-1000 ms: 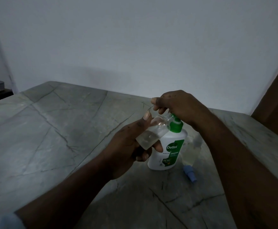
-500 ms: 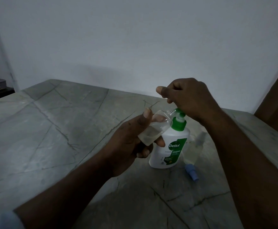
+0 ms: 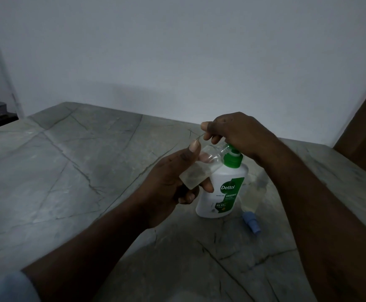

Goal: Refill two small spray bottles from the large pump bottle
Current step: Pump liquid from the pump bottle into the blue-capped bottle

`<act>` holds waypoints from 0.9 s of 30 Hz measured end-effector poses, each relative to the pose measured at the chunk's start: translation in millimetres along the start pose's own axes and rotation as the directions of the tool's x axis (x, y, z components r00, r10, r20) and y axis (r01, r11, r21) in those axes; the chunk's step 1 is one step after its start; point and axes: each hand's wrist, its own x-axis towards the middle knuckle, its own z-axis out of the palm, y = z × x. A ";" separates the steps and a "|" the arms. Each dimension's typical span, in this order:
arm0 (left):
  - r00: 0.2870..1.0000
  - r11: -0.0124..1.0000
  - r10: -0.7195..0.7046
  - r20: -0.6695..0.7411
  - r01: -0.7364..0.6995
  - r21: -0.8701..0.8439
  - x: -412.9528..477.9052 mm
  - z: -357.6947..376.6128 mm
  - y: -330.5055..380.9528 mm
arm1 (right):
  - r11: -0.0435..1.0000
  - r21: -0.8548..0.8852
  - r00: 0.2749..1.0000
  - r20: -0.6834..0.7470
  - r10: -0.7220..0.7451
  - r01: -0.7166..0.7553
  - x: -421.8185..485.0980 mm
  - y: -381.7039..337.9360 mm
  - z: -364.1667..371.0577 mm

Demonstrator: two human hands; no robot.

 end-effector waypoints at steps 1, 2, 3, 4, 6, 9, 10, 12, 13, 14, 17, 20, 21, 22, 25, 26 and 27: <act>1.000 1.000 0.000 0.002 0.000 0.001 0.0 0.3 0.0 | 1.000 0.000 1.000 -0.004 0.002 -0.002 0.1 0.4 0.1; 1.000 1.000 0.001 0.006 -0.001 0.001 -0.3 0.6 0.0 | 1.000 0.004 1.000 -0.008 0.004 -0.004 0.2 0.8 0.4; 1.000 1.000 0.003 0.012 -0.003 0.000 -0.4 0.7 0.0 | 1.000 0.007 1.000 -0.013 0.006 -0.006 0.4 1.3 0.7; 1.000 1.000 0.001 0.016 -0.001 0.000 -0.4 0.9 -0.1 | 1.000 0.006 1.000 -0.022 0.008 -0.008 0.6 1.8 1.0; 1.000 1.000 -0.009 0.013 0.009 0.000 0.0 1.2 0.0 | 1.000 -0.002 0.998 -0.056 0.007 -0.008 0.7 3.0 0.6; 1.000 1.000 -0.017 0.007 0.017 0.000 0.5 1.2 0.7 | 0.999 0.019 0.980 -0.196 -0.024 0.028 -0.1 4.8 -3.8; 1.000 1.000 -0.017 0.005 0.017 0.003 0.4 1.0 0.9 | 0.998 0.011 0.965 -0.256 -0.049 0.054 -0.3 4.7 -5.2; 1.000 1.000 -0.017 0.008 0.017 0.006 0.0 1.2 1.7 | 0.996 -0.015 0.942 -0.323 -0.092 0.092 -1.0 3.3 -6.2; 1.000 1.000 -0.016 0.011 0.016 0.004 0.0 1.2 1.7 | 0.996 -0.013 0.945 -0.313 -0.093 0.093 -1.3 2.0 -6.1; 1.000 1.000 -0.016 0.014 0.016 -0.001 -0.1 1.3 1.7 | 0.997 0.001 0.957 -0.280 -0.076 0.080 -1.6 0.5 -5.7; 1.000 1.000 -0.011 0.013 0.011 -0.004 0.2 1.0 1.2 | 0.999 0.034 0.986 -0.164 -0.007 0.013 -2.2 -0.9 -5.3; 1.000 1.000 -0.003 0.001 0.003 0.004 1.0 0.6 0.5 | 1.000 0.015 0.995 -0.099 0.008 -0.007 -3.3 -1.9 -5.7; 1.000 1.000 -0.004 -0.002 0.004 0.004 0.9 0.7 0.5 | 1.000 -0.006 0.998 -0.069 0.005 -0.006 -4.0 -3.1 -5.1; 1.000 1.000 -0.008 -0.002 0.008 0.000 0.6 0.8 0.4 | 0.999 -0.034 0.999 -0.040 0.001 -0.002 -4.7 -4.7 -4.5; 1.000 1.000 -0.020 -0.004 0.020 0.002 -0.2 0.0 -0.8 | 0.995 -0.097 1.000 0.009 -0.008 0.009 -6.4 -9.0 -3.2; 1.000 1.000 -0.022 -0.004 0.022 0.003 -0.4 -0.3 -1.3 | 0.995 -0.104 1.000 0.017 -0.009 0.011 -6.7 -9.7 -3.0; 1.000 1.000 -0.025 0.000 0.025 -0.001 -0.4 -0.4 -1.7 | 0.994 -0.110 1.000 0.021 -0.012 0.015 -7.1 -9.7 -2.9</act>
